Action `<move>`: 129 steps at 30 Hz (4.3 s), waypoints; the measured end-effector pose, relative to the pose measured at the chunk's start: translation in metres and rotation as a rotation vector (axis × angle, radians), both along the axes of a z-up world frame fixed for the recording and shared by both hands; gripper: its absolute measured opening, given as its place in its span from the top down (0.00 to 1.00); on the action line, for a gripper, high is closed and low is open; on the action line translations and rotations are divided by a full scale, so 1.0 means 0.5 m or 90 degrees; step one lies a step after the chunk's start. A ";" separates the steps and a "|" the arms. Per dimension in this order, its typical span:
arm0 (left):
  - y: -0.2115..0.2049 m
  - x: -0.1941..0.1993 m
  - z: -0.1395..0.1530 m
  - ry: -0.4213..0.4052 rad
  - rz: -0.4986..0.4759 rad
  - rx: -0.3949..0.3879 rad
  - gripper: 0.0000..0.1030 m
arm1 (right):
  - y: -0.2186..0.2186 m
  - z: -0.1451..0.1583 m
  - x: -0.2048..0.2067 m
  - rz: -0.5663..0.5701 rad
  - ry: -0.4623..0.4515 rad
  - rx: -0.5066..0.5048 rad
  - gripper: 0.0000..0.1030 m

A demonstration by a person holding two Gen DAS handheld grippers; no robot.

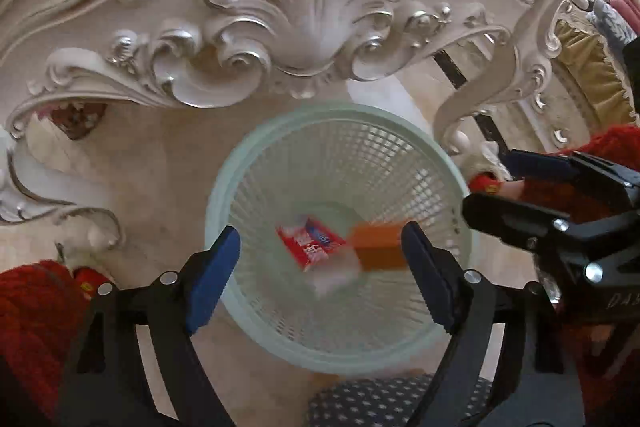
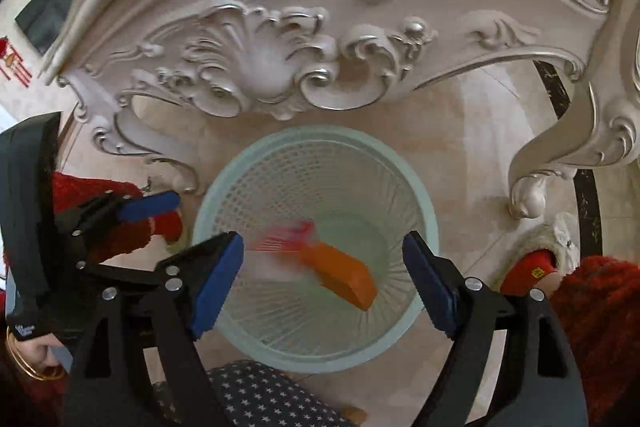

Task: Collect trash
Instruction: 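Carry both boxes over the wastebasket and open both tools to drop them, then grasp the yellow box with the left tool while the right tool grasps the silver box, then carry both boxes to the wastebasket and open both tools to drop them, then grasp the white-silver box with the left tool while the right tool grasps the red-blue snack bag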

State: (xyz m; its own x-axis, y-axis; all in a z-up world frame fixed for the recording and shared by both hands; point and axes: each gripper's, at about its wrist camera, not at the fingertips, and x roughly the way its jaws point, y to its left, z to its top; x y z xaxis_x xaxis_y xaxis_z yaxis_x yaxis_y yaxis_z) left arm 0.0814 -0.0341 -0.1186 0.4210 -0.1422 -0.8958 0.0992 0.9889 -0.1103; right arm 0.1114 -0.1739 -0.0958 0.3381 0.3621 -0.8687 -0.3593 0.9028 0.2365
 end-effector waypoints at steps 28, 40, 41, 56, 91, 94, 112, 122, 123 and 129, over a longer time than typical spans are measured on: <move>0.123 0.088 0.396 -0.264 0.132 0.009 0.10 | -0.117 0.430 0.230 -0.166 -0.331 0.080 0.24; 0.156 0.210 0.356 -0.210 0.201 0.029 0.10 | -0.009 0.348 0.473 -0.204 -0.204 -0.027 0.24; 0.160 0.215 0.357 -0.207 0.202 0.034 0.10 | -0.007 0.341 0.483 -0.203 -0.193 -0.033 0.24; 0.216 0.238 0.361 -0.233 0.200 0.090 0.71 | -0.128 0.335 0.485 -0.224 -0.152 0.018 0.62; 0.046 0.005 -0.006 -0.011 0.058 -0.031 0.14 | -0.017 -0.007 -0.013 -0.042 -0.017 -0.032 0.30; 0.054 -0.001 -0.016 -0.002 0.067 -0.057 0.14 | -0.022 -0.017 -0.008 -0.050 -0.001 -0.030 0.30; 0.164 -0.054 0.353 -0.275 0.039 -0.094 0.14 | -0.077 0.310 -0.015 -0.032 -0.276 0.116 0.24; 0.199 0.246 0.444 -0.246 0.021 -0.008 0.14 | -0.010 0.375 0.242 -0.063 -0.279 0.052 0.21; 0.203 0.266 0.440 -0.240 0.019 -0.004 0.14 | -0.011 0.372 0.260 -0.066 -0.276 0.050 0.21; 0.209 0.377 0.420 -0.187 -0.008 -0.004 0.14 | 0.003 0.359 0.324 -0.048 -0.256 0.035 0.21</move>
State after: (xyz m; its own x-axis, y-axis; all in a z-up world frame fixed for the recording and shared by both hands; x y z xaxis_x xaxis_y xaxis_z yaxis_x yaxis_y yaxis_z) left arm 0.2697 0.0702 0.0915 0.6605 -0.1544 -0.7348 0.1408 0.9867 -0.0808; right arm 0.2735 -0.1725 0.0837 0.6738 0.3650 -0.6425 -0.3657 0.9203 0.1392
